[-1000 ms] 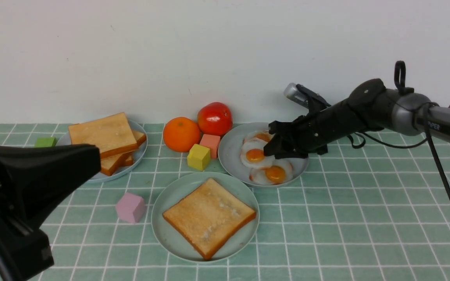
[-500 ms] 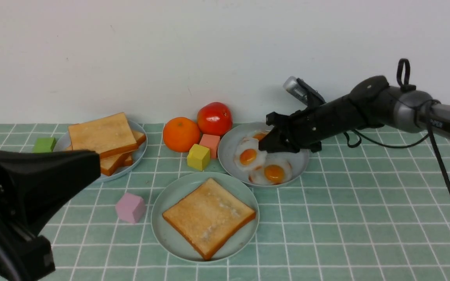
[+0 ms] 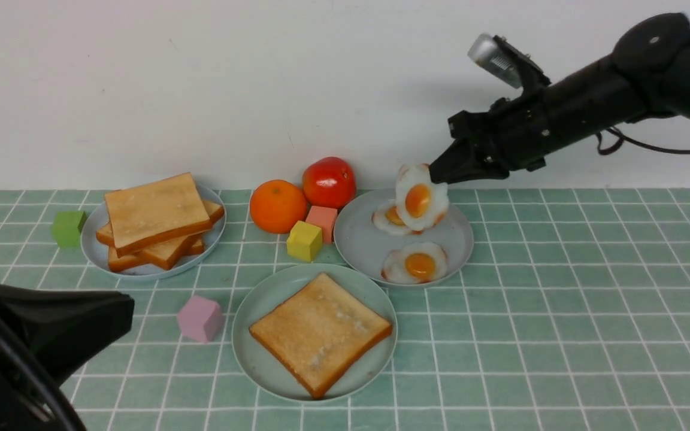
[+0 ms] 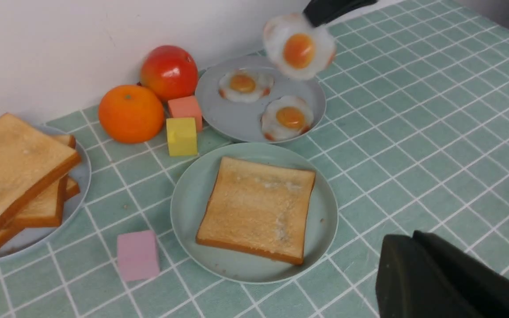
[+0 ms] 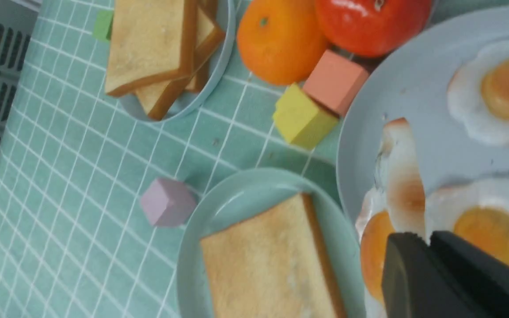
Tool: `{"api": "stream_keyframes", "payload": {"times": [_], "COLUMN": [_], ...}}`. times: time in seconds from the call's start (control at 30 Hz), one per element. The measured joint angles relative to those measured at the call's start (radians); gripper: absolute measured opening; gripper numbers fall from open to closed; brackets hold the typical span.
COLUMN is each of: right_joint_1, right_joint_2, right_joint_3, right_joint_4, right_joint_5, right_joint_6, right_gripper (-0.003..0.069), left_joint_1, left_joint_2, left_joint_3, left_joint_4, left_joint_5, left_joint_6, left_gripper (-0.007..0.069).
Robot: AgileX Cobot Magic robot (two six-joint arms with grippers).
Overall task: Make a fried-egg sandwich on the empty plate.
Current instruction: Use the right arm to place the fried egg on the slice of bread in the middle
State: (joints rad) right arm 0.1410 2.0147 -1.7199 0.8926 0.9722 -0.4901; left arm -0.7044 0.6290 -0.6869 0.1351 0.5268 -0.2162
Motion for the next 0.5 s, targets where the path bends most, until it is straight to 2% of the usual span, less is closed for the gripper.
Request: {"api": "stream_keyframes", "payload": {"times": [0.23, 0.33, 0.37, 0.5], "right_joint_1": [0.04, 0.095, 0.144, 0.223], "right_joint_2": [-0.089, -0.097, -0.097, -0.074], "right_joint_3": [0.173, 0.241, 0.277, 0.298], "right_joint_4": [0.098, 0.178, 0.222, 0.272], "right_joint_5": [0.001, -0.004, -0.026, -0.096], "right_joint_6": [-0.067, -0.114, -0.141, -0.171], "right_gripper": [0.0046, 0.0046, 0.0046, 0.0046], "left_joint_1": [0.0, 0.0, 0.0, 0.0], "left_joint_2": [0.0, 0.0, 0.0, 0.0], "left_joint_3": [0.0, 0.0, 0.0, 0.0], "left_joint_4": [0.039, 0.047, 0.049, 0.052], "left_joint_5": [0.02, 0.028, 0.03, 0.031], "left_joint_6": [0.0, 0.0, 0.0, 0.0], "left_gripper": [0.0022, 0.0023, 0.0024, 0.0027]}}
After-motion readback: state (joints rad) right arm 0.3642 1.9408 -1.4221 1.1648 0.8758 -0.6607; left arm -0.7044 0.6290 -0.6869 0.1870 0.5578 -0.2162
